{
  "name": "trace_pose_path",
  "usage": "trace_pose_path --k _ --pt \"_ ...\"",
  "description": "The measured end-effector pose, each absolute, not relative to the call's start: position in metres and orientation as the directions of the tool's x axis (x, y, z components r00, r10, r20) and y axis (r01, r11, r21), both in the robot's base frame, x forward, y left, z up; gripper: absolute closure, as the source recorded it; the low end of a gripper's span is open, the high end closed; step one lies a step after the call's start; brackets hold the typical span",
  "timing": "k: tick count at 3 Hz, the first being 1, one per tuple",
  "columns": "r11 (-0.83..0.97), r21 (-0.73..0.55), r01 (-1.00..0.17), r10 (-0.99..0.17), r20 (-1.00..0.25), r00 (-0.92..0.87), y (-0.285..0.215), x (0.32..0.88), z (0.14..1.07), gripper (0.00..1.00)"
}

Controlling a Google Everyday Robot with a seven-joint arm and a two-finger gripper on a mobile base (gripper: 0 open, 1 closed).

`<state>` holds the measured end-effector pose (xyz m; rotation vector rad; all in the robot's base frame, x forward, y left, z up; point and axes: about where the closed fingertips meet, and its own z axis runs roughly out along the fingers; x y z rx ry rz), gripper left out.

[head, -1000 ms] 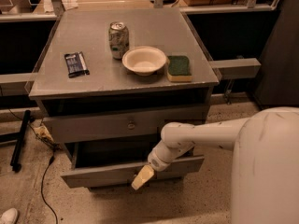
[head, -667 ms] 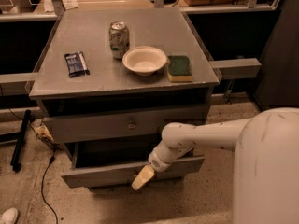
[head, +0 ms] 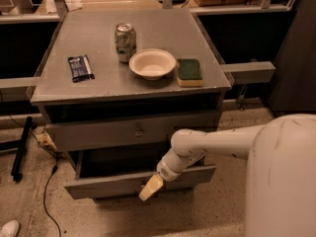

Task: Open middle drawer

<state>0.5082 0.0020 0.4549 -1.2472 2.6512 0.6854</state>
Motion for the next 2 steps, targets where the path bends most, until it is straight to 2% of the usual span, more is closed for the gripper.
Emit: trace_pose_path --k 2 --pt "0.555 0.345 -0.757 -0.697 -0.304 -0.649 0.0022 0.5099 0.4553 0.0"
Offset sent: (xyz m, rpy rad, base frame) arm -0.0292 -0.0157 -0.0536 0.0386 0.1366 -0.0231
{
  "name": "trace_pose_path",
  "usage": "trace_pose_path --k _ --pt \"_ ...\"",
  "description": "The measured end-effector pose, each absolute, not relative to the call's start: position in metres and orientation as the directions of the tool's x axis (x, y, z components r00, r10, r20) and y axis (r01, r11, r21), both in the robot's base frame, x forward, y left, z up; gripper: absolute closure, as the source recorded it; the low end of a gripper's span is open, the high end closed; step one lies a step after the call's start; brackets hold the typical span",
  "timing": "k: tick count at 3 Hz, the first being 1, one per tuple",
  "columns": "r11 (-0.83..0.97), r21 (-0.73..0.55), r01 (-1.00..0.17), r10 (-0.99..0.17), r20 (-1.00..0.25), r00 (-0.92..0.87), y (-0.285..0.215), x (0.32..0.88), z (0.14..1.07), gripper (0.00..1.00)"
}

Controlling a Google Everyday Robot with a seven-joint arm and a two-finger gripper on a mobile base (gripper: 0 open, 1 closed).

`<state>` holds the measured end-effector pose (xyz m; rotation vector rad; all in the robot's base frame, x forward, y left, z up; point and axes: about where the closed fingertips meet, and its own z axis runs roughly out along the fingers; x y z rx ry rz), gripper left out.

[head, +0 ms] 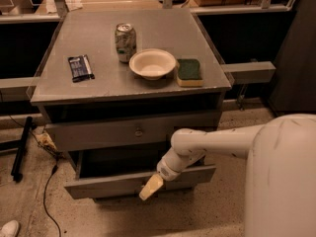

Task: Open middle drawer

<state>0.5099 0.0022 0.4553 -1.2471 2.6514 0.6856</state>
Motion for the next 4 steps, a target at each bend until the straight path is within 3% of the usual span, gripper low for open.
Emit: trace_pose_path --k 4 --pt "0.558 0.362 -0.747 -0.692 -0.294 -0.659 0.0022 0.5109 0.4568 0.0"
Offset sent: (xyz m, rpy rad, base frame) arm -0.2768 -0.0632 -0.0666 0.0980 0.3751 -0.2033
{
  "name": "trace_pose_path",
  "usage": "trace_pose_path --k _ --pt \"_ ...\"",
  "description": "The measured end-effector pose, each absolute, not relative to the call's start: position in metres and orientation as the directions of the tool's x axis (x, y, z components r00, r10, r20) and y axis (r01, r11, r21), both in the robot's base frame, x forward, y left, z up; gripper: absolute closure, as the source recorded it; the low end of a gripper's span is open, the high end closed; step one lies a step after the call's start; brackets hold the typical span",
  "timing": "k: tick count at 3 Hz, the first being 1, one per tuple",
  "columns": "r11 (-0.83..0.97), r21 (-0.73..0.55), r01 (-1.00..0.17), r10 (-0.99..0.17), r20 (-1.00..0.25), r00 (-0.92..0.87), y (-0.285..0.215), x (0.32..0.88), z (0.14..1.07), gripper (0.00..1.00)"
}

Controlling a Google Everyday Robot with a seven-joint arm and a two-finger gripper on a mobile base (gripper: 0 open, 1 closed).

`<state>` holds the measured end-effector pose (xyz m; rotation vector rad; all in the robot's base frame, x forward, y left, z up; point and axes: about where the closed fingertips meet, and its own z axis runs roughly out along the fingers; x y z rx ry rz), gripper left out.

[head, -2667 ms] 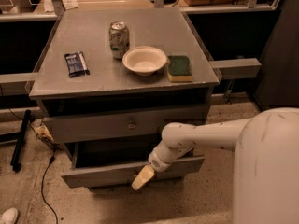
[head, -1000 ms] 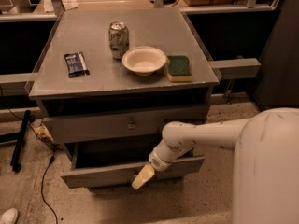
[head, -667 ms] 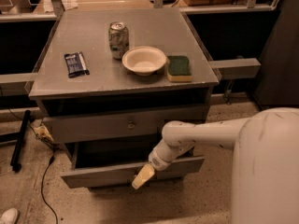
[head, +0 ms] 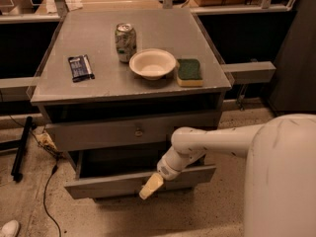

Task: Open middle drawer

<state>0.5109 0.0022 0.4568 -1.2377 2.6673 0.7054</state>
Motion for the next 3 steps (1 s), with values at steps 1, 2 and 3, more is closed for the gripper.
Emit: trace_pose_path --k 1,2,3 --pt "0.558 0.369 -0.743 -0.69 -0.29 -0.663 0.0015 0.5075 0.4553 0.0" --pt "0.558 0.369 -0.743 -0.69 -0.29 -0.663 0.0019 0.5108 0.4573 0.0" --pt "0.558 0.369 -0.743 -0.69 -0.29 -0.663 0.0021 0.5122 0.4575 0.0"
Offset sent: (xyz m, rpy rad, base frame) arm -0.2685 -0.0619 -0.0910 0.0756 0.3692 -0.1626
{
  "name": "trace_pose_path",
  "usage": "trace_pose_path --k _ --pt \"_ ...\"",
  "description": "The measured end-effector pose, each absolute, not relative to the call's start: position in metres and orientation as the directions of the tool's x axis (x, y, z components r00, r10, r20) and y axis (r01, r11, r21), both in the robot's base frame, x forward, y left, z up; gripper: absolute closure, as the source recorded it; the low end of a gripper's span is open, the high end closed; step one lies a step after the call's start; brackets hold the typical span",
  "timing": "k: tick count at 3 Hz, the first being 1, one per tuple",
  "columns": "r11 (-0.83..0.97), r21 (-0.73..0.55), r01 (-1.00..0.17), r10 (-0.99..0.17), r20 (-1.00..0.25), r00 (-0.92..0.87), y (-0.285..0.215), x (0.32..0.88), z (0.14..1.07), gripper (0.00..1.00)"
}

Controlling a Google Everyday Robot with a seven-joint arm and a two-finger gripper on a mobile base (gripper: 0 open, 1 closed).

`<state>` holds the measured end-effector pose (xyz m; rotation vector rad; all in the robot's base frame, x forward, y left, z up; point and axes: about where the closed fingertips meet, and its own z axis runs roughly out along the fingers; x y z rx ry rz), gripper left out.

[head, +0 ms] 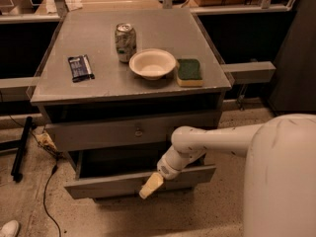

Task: Open middle drawer

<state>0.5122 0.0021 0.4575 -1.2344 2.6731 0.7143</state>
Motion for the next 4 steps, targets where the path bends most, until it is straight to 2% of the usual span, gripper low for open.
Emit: trace_pose_path --k 1,2,3,4 --pt "0.54 0.366 -0.758 -0.693 -0.318 -0.648 0.007 0.52 0.464 0.0" --pt "0.514 0.282 -0.81 -0.704 -0.401 -0.586 0.022 0.557 0.503 0.0" --pt "0.514 0.282 -0.81 -0.704 -0.401 -0.586 0.022 0.557 0.502 0.0" --pt "0.523 0.304 -0.797 -0.718 -0.346 -0.603 0.014 0.542 0.471 0.0"
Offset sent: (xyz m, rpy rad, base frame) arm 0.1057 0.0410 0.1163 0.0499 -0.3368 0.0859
